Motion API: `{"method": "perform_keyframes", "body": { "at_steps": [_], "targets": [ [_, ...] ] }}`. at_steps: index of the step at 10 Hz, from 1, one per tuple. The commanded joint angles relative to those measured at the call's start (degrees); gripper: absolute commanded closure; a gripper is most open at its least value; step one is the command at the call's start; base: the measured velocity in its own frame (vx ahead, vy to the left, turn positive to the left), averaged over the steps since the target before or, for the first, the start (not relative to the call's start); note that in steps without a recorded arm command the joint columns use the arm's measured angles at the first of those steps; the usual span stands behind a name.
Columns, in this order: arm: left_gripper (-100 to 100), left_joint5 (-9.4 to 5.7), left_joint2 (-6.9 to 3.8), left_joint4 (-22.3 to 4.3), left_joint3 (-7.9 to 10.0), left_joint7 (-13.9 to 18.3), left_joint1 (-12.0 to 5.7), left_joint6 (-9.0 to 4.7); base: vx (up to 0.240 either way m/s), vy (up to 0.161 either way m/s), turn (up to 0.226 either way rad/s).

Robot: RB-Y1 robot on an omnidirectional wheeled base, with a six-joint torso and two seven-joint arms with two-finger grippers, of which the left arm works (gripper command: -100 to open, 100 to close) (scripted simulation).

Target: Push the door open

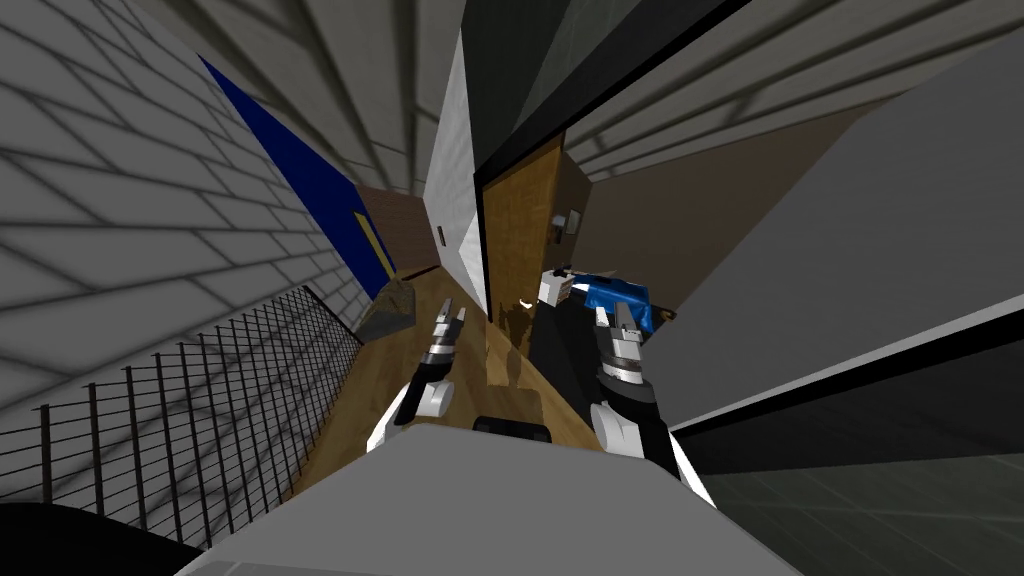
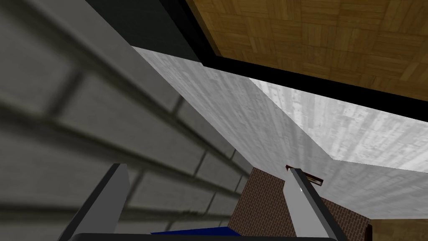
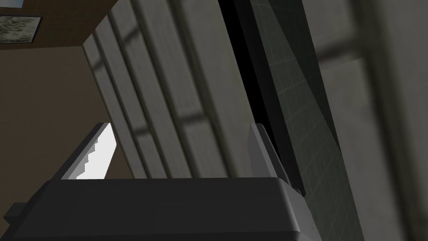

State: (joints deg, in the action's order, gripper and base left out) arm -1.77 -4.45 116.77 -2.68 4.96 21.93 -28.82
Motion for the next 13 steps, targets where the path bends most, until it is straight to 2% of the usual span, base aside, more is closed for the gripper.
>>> {"method": "perform_keyframes", "body": {
  "at_steps": [1, 8, 9, 13],
  "targets": [
    [-100, 0.23, -0.07, -2.3, -0.88, -0.1, -0.31, -0.79, 0.088, 0.043, -0.088],
    [-100, 0.96, -0.63, -12.8, -4.16, -0.1, -3.31, -3.0, 0.094, 0.035, -0.094],
    [-100, 0.96, -0.63, -13.1, -4.16, -0.1, -3.31, -3.0, 0.059, 0.027, -0.039],
    [-100, 1.42, -0.85, -19.7, -6.17, -0.1, -5.15, -4.36, 0.078, 0.031, -0.089]
  ]
}}
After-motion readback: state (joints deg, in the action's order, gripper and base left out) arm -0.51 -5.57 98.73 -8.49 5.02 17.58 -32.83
